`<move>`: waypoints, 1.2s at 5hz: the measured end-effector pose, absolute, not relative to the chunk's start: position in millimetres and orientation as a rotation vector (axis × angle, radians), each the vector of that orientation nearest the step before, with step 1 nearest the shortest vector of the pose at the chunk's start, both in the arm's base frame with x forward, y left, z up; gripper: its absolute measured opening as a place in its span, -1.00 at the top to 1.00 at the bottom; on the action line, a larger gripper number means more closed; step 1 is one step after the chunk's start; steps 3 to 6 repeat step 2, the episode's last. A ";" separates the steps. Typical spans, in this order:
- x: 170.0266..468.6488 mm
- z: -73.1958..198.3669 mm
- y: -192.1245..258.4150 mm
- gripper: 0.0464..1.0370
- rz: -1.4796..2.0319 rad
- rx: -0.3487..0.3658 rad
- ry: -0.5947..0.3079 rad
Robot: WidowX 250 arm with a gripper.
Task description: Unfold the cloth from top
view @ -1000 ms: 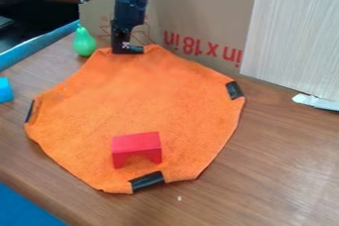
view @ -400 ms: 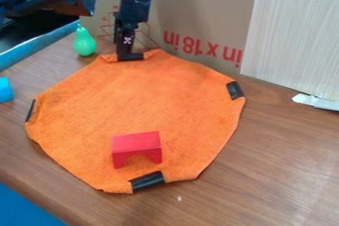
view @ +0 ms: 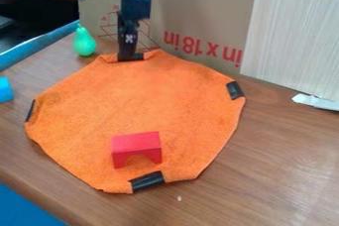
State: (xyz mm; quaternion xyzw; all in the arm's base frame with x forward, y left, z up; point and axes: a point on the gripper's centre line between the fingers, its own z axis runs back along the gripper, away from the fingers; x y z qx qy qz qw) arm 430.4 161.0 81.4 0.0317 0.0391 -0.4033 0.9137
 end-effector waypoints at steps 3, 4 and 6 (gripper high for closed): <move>369.2 167.1 164.9 -0.92 -0.739 0.039 -0.121; 369.2 167.1 164.9 -0.92 -0.739 0.039 -0.121; 369.2 167.1 164.9 -0.92 -0.739 0.039 -0.121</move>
